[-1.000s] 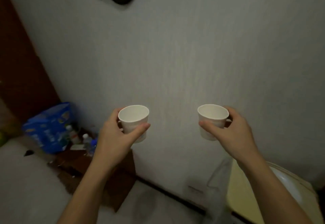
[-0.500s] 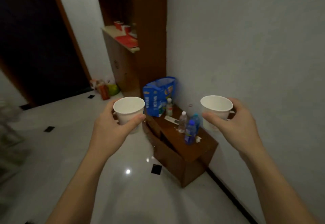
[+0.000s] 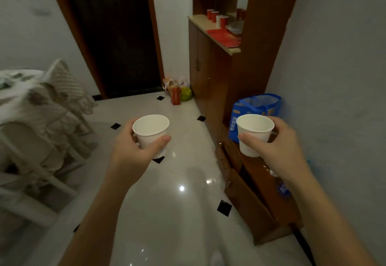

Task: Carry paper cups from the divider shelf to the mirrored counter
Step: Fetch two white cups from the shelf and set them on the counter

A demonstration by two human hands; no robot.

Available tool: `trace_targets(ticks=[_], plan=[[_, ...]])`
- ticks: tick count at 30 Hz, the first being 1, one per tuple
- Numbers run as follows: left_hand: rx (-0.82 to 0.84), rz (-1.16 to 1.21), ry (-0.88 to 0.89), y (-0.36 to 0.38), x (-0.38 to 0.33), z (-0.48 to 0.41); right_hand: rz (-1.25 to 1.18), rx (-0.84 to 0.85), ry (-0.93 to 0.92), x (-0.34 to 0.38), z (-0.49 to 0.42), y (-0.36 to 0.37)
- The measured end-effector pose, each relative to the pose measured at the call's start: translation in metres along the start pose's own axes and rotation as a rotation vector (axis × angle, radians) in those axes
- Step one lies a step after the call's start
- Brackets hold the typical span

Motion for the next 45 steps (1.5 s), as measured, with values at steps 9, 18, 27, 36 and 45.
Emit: trace_targets(ticks=[9, 18, 27, 36, 45], plan=[[-0.052, -0.138, -0.012, 0.009, 0.042, -0.138, -0.054, 0.073, -0.053, -0.007, -0.167, 0.053], [-0.154, -0.136, -0.036, 0.018, 0.067, -0.269, -0.096, 0.185, -0.061, -0.010, -0.319, 0.097], [-0.202, -0.141, -0.102, 0.008, 0.128, -0.379, -0.061, 0.215, -0.087, -0.020, -0.440, 0.161], [-0.178, -0.188, -0.062, -0.039, 0.194, -0.544, -0.025, 0.170, -0.144, 0.006, -0.593, 0.259], [-0.151, -0.161, -0.069, -0.081, 0.248, -0.694, -0.013, 0.151, -0.125, 0.022, -0.722, 0.348]])
Point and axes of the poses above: each hand's wrist, its own z-axis away from the middle knuckle, its own y-axis out of the palm, x = y × z, the point moved 7 cm from there along -z, towards the middle knuckle, and after that the axes turned 7 degrees about x, right-handed, at the moved point
